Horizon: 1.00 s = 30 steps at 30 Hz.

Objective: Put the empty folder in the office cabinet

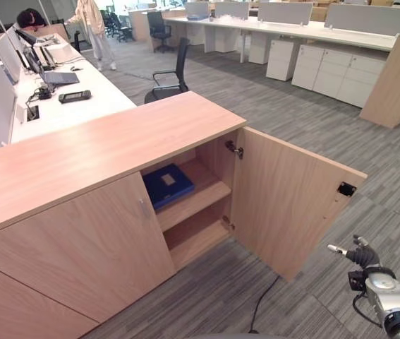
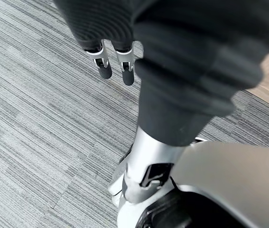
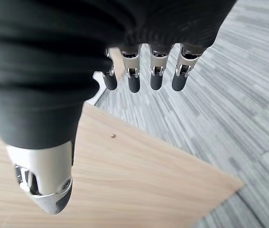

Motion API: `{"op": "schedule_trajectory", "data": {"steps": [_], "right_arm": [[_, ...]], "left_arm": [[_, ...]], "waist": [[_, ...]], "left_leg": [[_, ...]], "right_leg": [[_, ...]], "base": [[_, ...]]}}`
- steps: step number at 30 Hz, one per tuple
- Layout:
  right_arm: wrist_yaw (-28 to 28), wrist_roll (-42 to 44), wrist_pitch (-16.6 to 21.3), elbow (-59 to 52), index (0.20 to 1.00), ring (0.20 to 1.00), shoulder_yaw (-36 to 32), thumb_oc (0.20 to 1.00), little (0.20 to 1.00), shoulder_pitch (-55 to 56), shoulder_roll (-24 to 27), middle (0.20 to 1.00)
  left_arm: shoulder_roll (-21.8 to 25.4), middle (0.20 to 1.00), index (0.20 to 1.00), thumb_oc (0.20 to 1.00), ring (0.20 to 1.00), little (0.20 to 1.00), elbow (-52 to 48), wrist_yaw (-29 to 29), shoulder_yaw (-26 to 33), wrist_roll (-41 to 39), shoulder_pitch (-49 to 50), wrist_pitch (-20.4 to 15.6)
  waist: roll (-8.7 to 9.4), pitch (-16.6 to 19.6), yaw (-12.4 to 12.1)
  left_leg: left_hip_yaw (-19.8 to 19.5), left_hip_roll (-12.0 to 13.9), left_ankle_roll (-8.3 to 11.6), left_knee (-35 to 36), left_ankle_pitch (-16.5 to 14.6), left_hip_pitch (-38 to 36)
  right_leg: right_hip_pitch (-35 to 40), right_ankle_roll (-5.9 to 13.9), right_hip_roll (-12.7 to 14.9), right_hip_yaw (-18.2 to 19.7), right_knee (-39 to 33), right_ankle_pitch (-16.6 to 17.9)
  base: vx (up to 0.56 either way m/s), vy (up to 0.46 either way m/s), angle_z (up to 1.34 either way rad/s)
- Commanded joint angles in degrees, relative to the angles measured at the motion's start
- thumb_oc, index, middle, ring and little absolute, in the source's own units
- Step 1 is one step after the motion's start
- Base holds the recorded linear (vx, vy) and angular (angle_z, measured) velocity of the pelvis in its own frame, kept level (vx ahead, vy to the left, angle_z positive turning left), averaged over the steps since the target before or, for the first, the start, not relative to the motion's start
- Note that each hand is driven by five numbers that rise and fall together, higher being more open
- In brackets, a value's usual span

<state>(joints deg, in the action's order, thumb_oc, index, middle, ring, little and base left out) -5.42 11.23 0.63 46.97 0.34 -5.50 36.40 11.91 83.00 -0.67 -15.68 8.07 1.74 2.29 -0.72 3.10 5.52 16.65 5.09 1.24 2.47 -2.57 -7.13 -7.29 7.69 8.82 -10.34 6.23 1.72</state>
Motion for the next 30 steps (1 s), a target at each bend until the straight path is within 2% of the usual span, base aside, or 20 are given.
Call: {"op": "schedule_trajectory", "data": {"steps": [1,8,10,22,27,30], "right_arm": [[-1.7,-2.2,2.6,-0.6,1.0,1.0,0.1,1.0,1.0,-3.6,1.3,1.0],[-3.0,-4.2,3.1,-5.3,1.0,1.0,-1.4,1.0,1.0,-7.0,6.6,1.0],[-3.4,-4.1,3.1,-4.3,1.0,1.0,-1.9,1.0,1.0,-9.0,9.3,1.0],[-3.4,-2.0,2.3,0.2,1.0,1.0,-3.8,1.0,1.0,-13.5,17.8,1.0],[-2.4,-0.8,2.0,3.5,1.0,1.0,-2.0,1.0,1.0,-16.9,20.6,1.0],[-1.7,-0.7,2.0,3.1,1.0,1.0,0.5,1.0,1.0,-19.5,20.4,1.0]], "left_arm": [[0.4,1.0,1.0,1.0,1.0,1.0,0.7,-0.1,2.4,-0.3,-3.9,-1.4],[1.2,1.0,1.0,1.0,1.0,1.0,0.7,-0.6,2.1,-0.2,-3.3,-1.4],[1.5,1.0,1.0,1.0,1.0,1.0,0.9,-0.7,2.1,-0.5,-3.2,-1.4],[3.5,1.0,1.0,1.0,1.0,1.0,2.1,-1.1,2.9,-2.2,-2.6,-1.3],[4.7,1.0,1.0,1.0,1.0,1.0,2.2,-1.4,3.3,-3.1,-2.1,-1.4],[5.1,1.0,1.0,1.0,1.0,1.0,2.6,-1.3,3.2,-3.6,-2.0,-1.5]], "waist": [[4.17,-0.3,-0.2],[4.32,0.0,-0.9],[4.47,0.0,-1.2],[4.89,-0.4,-1.3],[4.63,-0.6,-1.3],[4.67,-0.8,-1.4]], "left_leg": [[-2.1,-3.5,-1.62,0.1,-4.6,-0.9],[-3.1,-3.7,-1.51,0.5,-4.5,-1.1],[-3.5,-3.8,-1.46,0.8,-4.4,-1.2],[-4.2,-3.4,-0.77,1.0,-4.2,-1.3],[-4.3,-2.8,-0.07,1.0,-3.9,-1.4],[-4.4,-2.3,0.39,0.9,-3.5,-1.3]], "right_leg": [[3.0,1.17,0.3,-0.7,-9.2,6.4],[3.9,0.88,0.1,-0.7,-9.6,6.1],[4.0,0.91,0.0,-0.7,-9.7,6.1],[5.0,0.8,-0.1,-0.4,-9.9,5.3],[5.5,0.52,-0.5,-0.6,-10.0,4.3],[5.8,0.24,-0.9,-0.7,-10.0,3.8]], "base": [[0.02,0.013,0.08],[0.02,0.001,0.11],[0.02,-0.01,0.07],[0.02,-0.032,0.07],[0.04,-0.078,0.02],[0.03,-0.085,0.01]]}}
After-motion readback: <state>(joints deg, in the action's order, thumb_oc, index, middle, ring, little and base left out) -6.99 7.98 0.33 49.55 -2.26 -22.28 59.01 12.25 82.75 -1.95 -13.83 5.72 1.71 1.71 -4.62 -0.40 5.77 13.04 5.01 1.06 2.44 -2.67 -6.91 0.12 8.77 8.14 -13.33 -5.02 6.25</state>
